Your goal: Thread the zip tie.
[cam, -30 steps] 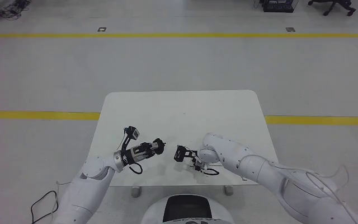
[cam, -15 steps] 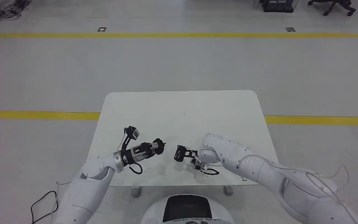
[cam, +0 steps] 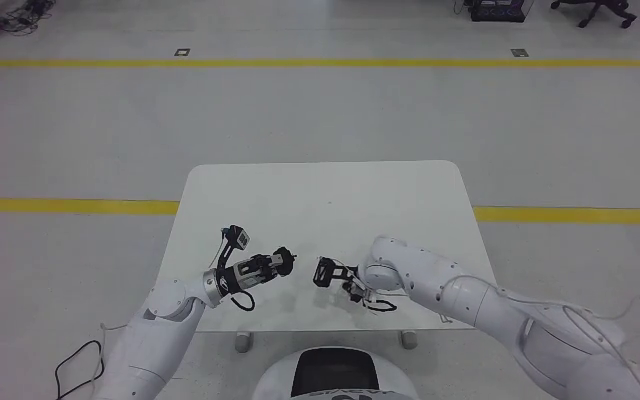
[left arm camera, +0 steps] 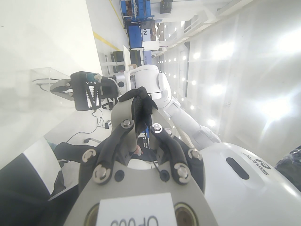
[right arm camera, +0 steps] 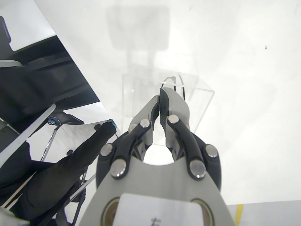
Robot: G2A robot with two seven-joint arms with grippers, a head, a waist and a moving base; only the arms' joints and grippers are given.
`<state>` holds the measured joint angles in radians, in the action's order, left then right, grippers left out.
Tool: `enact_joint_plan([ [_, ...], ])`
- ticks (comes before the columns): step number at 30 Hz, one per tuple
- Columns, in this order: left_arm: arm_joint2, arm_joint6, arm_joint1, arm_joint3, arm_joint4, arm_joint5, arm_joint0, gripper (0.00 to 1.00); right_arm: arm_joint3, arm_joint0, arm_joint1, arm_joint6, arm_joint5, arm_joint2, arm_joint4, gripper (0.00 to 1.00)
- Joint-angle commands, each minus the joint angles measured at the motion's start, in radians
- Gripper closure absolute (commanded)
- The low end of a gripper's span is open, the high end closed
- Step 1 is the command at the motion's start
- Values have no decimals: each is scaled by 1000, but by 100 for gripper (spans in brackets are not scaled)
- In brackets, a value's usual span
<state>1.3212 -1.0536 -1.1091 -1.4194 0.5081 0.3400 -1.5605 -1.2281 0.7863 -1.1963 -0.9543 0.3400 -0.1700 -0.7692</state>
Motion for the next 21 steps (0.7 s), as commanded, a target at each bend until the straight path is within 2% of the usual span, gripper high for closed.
enact_joint_plan([
  [1, 0, 0, 0, 0, 0, 0, 0, 100, -16, 0, 10, 7, 0, 0, 4, 100],
  [21, 0, 0, 0, 0, 0, 0, 0, 100, -191, -9, 157, 130, 0, 0, 61, 100],
])
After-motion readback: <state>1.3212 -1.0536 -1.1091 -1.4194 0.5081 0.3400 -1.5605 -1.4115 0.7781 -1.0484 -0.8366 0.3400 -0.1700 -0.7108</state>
